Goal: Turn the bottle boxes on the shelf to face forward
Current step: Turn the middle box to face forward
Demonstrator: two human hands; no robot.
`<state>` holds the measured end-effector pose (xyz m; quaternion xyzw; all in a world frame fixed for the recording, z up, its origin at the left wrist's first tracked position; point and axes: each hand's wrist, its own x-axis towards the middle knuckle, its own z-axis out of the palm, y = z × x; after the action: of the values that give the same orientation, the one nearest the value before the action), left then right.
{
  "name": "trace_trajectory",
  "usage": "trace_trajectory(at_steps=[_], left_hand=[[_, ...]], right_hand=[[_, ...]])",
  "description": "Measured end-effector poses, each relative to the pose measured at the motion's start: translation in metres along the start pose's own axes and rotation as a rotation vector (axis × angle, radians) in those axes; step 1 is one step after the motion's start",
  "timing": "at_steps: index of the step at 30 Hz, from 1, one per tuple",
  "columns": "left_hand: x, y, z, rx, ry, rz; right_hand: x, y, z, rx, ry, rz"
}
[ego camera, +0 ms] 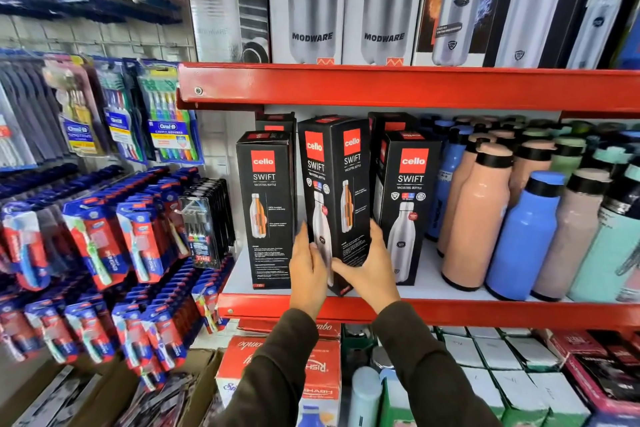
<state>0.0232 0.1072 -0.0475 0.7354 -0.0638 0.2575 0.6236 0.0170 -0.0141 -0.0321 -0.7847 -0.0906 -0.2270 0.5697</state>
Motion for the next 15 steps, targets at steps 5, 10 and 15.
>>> trace_trajectory(at_steps=[5, 10, 15], left_hand=[[0.002, -0.007, -0.003, -0.039, 0.023, -0.07], [-0.004, -0.011, -0.006, -0.097, 0.05, -0.074], [-0.008, -0.013, 0.0, -0.099, 0.044, -0.027]], right_hand=[[0.002, 0.003, -0.003, -0.039, -0.083, 0.009], [0.004, 0.009, -0.007, -0.109, -0.187, -0.015], [0.008, 0.011, -0.01, -0.165, -0.229, -0.035]])
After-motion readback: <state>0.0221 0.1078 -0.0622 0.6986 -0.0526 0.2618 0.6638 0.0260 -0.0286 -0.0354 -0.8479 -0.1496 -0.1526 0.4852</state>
